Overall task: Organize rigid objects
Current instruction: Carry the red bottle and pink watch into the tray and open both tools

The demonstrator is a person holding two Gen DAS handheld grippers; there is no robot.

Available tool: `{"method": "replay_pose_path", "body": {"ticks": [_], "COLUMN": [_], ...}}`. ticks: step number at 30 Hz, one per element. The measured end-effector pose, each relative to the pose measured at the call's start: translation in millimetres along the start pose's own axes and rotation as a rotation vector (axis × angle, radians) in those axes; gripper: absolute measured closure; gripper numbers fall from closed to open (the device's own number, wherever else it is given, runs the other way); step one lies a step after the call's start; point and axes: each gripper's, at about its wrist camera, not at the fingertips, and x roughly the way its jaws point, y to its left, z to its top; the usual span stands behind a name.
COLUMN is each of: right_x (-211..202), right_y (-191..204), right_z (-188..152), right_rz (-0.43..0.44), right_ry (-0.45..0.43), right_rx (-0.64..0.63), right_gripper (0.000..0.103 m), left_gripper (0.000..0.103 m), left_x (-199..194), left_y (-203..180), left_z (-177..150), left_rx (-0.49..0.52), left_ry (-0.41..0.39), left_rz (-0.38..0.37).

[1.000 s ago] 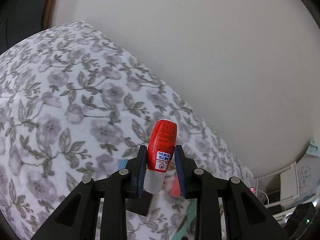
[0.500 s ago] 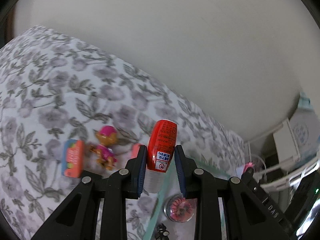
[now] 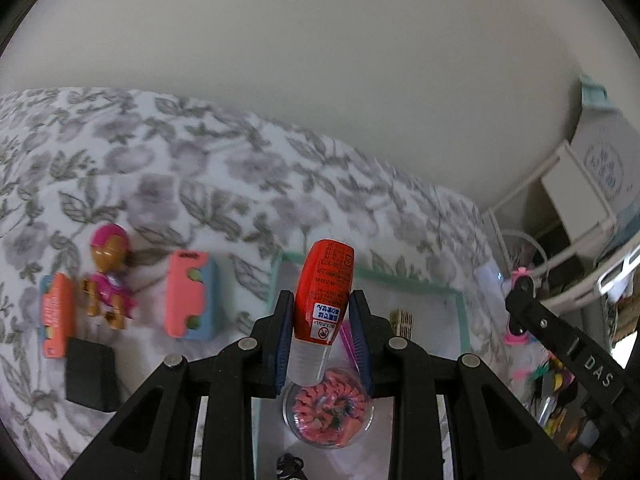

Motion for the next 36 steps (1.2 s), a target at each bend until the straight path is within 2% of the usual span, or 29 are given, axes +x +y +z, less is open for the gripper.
{"method": "replay_pose_path", "body": {"ticks": [4,8,21,36], "right_x": [20.8,44.8,91.9,99.4], "right_y": [-9.4,-16.7,-23.7,-21.1], "right_z": [-5.4,-15.5,-44.2,-48.4], "right_rz": [-0.042,-0.048,-0.081,-0.099], "right_ry": [0.055,0.123,0.262,0.287], "right_rx": [0.009,0.023,0.024,0.012], "right_gripper": [0.089,0.089,0.089,0.088], "left_gripper": [0.074,0.074,0.074,0.074], "left_x": [11.9,20.0,39.9,47.4], "left_y": [-9.2,-11.4,-10.3,-7.3], "left_z": [-6.1,-8.6,-13.8,-16.2], "left_rx": [0.031,0.053,0.073,0.061], "left_ry": [0.023,0.026,0.077,0.109], "left_rz": [-0.001,0.004,0.021,0.035]}}
